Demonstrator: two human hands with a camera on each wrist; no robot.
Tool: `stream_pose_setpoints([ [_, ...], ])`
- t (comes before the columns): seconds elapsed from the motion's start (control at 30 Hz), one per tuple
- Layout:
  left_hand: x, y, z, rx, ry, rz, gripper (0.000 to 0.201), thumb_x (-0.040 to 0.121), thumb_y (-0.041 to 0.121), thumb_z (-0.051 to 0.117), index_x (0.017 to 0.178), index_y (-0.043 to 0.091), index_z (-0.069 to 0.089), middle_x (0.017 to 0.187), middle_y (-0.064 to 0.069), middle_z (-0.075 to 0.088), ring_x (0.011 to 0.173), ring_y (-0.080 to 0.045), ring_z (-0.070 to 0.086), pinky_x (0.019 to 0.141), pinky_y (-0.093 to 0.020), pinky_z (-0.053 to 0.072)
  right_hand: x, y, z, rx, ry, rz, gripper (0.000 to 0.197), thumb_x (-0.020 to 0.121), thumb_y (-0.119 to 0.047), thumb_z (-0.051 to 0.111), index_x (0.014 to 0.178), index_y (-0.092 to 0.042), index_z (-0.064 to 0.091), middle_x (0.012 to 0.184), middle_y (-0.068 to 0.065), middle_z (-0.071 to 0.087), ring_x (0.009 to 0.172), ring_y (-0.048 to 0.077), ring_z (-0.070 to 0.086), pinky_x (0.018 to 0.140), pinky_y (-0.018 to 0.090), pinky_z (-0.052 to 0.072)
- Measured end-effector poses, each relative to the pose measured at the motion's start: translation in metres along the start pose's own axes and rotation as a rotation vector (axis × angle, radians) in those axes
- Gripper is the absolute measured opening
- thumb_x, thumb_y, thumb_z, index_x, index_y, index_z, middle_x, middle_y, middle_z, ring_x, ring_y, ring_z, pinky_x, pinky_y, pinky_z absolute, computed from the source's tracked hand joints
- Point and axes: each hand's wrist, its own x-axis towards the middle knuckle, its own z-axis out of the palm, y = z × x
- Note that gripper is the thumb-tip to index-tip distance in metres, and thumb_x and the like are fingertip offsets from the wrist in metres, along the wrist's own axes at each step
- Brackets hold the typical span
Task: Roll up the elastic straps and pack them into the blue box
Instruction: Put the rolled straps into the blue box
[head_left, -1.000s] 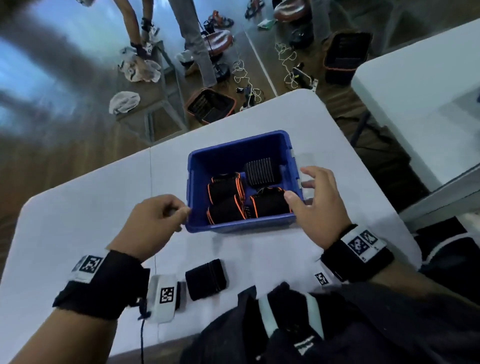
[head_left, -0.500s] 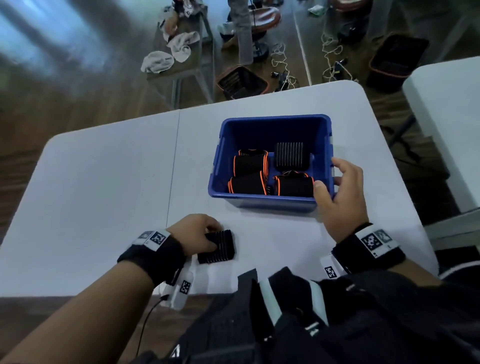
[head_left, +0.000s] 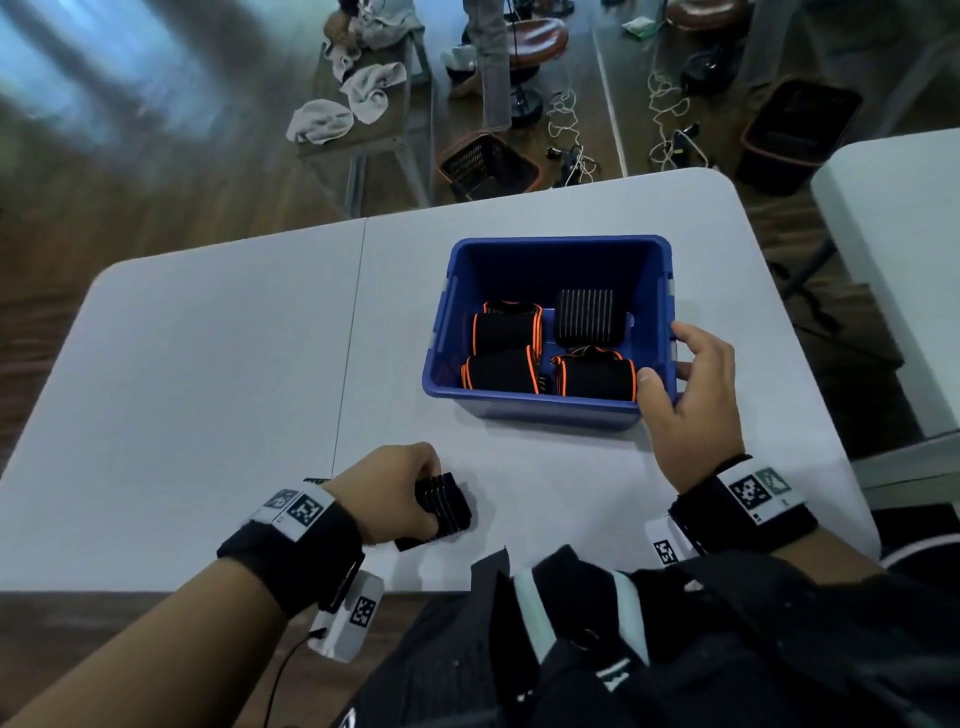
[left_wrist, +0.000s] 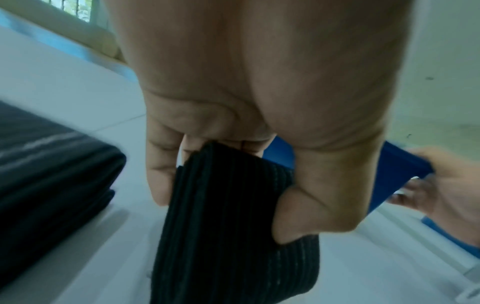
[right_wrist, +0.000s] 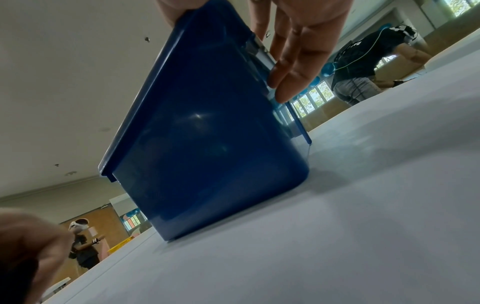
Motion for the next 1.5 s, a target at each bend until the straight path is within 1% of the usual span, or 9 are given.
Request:
stream_pose_setpoints([
  [0.1,-0.030,0.026,-0.036,0.006,0.102,0.119,0.032,0.065,0.030,0.074,0.089,0.030,0.053,0.075,0.006,0.066,0.059,-0.010,0.062,0.056,-0.036,0.057,-0.001,0.000,0.000,-0.001,-0.002,-0.009,0.057,0.087,-0.040,0.051,0.140,-0.023,0.039,0.127,-0.015,0.036,0.106,0.019,0.055,0.084,0.047,0.054],
  [0.27,-0.043,0.089,-0.113,-0.012,0.299,0.324,0.036,0.068,0.026,0.082,0.095,0.031,0.060,0.085,0.012,0.070,0.080,-0.007,0.066,0.073,-0.028,0.055,0.000,0.000,0.002,0.010,-0.004,0.006,0.055,0.086,-0.039,0.051,0.138,-0.026,0.040,0.127,-0.017,0.036,0.107,0.018,0.057,0.089,0.045,0.054],
  [0.43,0.034,0.144,-0.144,0.142,0.348,0.365,0.038,0.072,0.027,0.084,0.104,0.026,0.064,0.098,0.008,0.068,0.093,-0.015,0.064,0.086,-0.032,0.053,-0.001,-0.002,0.002,0.010,-0.021,0.010,0.054,0.088,-0.036,0.051,0.139,-0.026,0.039,0.129,-0.019,0.034,0.116,0.018,0.056,0.094,0.047,0.053],
  [0.67,0.121,0.188,-0.123,0.362,0.264,0.322,0.038,0.080,0.024,0.080,0.115,0.016,0.068,0.111,-0.005,0.070,0.106,-0.025,0.063,0.089,-0.031,0.050,-0.004,-0.004,0.000,0.022,-0.011,0.011,0.050,0.092,-0.020,0.057,0.138,-0.025,0.039,0.127,-0.014,0.035,0.099,0.000,0.057,0.085,0.030,0.054],
  [0.87,0.156,0.195,-0.100,0.442,0.142,0.293,0.035,0.085,0.018,0.076,0.119,0.013,0.068,0.117,-0.006,0.068,0.108,-0.025,0.063,0.079,-0.024,0.042,-0.005,0.000,0.000,0.030,-0.028,0.007,0.051,0.092,-0.024,0.055,0.140,-0.024,0.037,0.133,-0.011,0.034,0.102,0.009,0.057,0.089,0.032,0.053],
  [1.03,0.172,0.194,-0.092,0.571,0.108,0.306,0.037,0.083,0.028,0.078,0.116,0.013,0.070,0.109,-0.006,0.071,0.102,-0.026,0.066,0.086,-0.034,0.054,-0.004,0.002,-0.001,0.034,-0.042,0.000,0.052,0.092,-0.025,0.055,0.141,-0.025,0.036,0.136,-0.012,0.033,0.104,0.008,0.056,0.090,0.030,0.052],
  [1.2,0.175,0.192,-0.093,0.578,0.124,0.357,0.045,0.082,0.030,0.078,0.122,0.017,0.063,0.116,-0.004,0.067,0.109,-0.025,0.062,0.086,-0.031,0.049,-0.004,0.003,-0.001,0.040,-0.038,0.000,0.053,0.091,-0.025,0.055,0.141,-0.026,0.036,0.136,-0.013,0.034,0.103,0.004,0.055,0.087,0.028,0.053],
  [1.33,0.153,0.188,-0.107,0.478,0.181,0.390,0.045,0.083,0.032,0.076,0.124,0.019,0.063,0.115,-0.001,0.067,0.107,-0.021,0.063,0.089,-0.031,0.050,-0.004,0.003,-0.002,0.029,-0.039,-0.008,0.055,0.088,-0.036,0.050,0.140,-0.027,0.037,0.134,-0.017,0.033,0.102,0.004,0.056,0.085,0.026,0.053],
  [1.5,0.092,0.161,-0.136,0.139,0.283,0.389,0.032,0.083,0.034,0.078,0.112,0.028,0.066,0.100,0.012,0.068,0.087,-0.002,0.063,0.084,-0.020,0.048,0.000,0.007,-0.004,0.016,-0.029,-0.015,0.052,0.091,-0.025,0.057,0.139,-0.023,0.039,0.132,-0.015,0.034,0.103,0.009,0.056,0.087,0.034,0.055],
])
